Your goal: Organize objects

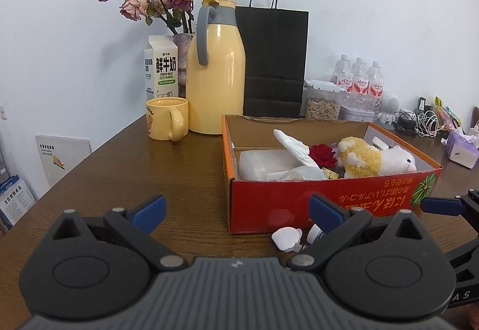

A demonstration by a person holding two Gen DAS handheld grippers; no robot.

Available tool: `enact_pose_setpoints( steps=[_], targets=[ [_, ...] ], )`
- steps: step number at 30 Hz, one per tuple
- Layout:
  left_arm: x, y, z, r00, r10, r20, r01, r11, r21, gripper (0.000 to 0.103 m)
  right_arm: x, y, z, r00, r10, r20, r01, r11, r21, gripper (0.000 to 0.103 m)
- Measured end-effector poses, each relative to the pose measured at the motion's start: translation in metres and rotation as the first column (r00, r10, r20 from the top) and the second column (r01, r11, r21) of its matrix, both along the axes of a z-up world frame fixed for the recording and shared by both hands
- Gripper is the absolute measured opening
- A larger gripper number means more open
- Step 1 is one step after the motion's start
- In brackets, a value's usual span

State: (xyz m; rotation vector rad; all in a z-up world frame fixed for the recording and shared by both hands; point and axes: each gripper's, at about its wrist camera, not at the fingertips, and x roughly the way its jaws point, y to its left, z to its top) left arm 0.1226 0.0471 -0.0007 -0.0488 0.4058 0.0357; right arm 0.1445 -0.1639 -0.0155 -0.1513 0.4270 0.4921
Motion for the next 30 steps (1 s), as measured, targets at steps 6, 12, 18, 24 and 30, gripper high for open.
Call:
enact_pose_setpoints(
  steps=[6, 12, 18, 24, 30],
  targets=[
    [-0.005, 0.006, 0.003, 1.000, 0.004, 0.003, -0.004, 1.000, -0.003, 0.103, -0.002, 0.003, 0.000, 1.000, 0.002, -0.009, -0.002, 1.000, 0.000, 0.103],
    [-0.009, 0.016, 0.005, 0.999, 0.033, -0.014, -0.033, 0.999, -0.008, 0.103, -0.003, 0.001, 0.002, 1.000, 0.002, -0.016, -0.001, 0.999, 0.038, 0.103],
    [-0.023, 0.032, 0.010, 0.998, 0.070, -0.001, -0.070, 0.997, -0.010, 0.103, 0.000, 0.000, 0.003, 0.998, 0.022, -0.056, -0.018, 0.997, 0.076, 0.088],
    [-0.027, 0.050, 0.007, 0.994, 0.104, -0.012, -0.105, 0.994, -0.024, 0.103, 0.002, 0.014, 0.006, 0.993, 0.087, -0.082, -0.080, 0.993, 0.086, 0.080],
    [-0.030, 0.057, 0.003, 0.994, 0.106, -0.025, -0.107, 0.993, -0.042, 0.103, 0.014, 0.033, 0.002, 0.988, 0.093, -0.127, -0.088, 0.995, 0.048, 0.089]
  ],
)
